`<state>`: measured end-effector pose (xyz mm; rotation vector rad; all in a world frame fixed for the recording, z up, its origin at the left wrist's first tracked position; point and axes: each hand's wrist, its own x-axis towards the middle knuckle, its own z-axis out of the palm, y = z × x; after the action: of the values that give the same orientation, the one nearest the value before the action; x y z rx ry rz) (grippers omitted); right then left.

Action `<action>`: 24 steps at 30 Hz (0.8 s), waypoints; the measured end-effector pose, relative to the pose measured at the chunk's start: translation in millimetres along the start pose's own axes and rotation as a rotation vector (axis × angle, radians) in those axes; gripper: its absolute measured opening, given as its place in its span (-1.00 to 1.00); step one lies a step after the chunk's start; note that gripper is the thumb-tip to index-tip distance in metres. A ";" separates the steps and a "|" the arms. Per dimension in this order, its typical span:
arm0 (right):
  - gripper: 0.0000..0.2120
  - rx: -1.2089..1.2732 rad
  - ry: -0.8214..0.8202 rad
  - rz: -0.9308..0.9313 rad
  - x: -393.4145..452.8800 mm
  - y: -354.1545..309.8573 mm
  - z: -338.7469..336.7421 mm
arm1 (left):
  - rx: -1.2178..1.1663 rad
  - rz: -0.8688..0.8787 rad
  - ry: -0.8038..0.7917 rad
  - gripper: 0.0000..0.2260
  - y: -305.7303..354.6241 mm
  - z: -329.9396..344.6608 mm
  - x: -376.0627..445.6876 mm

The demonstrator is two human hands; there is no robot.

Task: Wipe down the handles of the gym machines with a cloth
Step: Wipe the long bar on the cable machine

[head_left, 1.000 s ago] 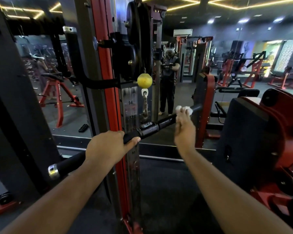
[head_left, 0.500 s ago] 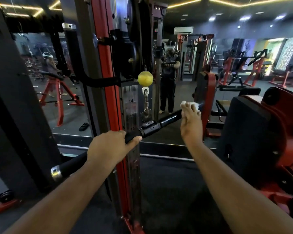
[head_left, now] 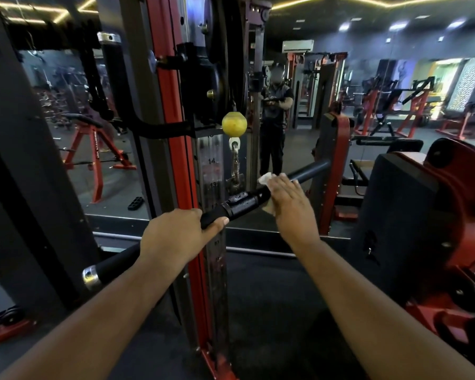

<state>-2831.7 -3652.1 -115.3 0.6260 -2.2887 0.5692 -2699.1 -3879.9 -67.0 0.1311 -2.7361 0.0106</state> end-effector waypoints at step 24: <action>-0.62 0.882 0.252 0.690 -14.1 -85.1 4.3 | 0.031 -0.018 0.052 -0.42 7.3 8.9 1.0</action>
<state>-2775.7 -3717.6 -109.4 0.0884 -1.8958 1.9137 -2704.2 -3873.0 -74.8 0.1620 -2.6837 0.0508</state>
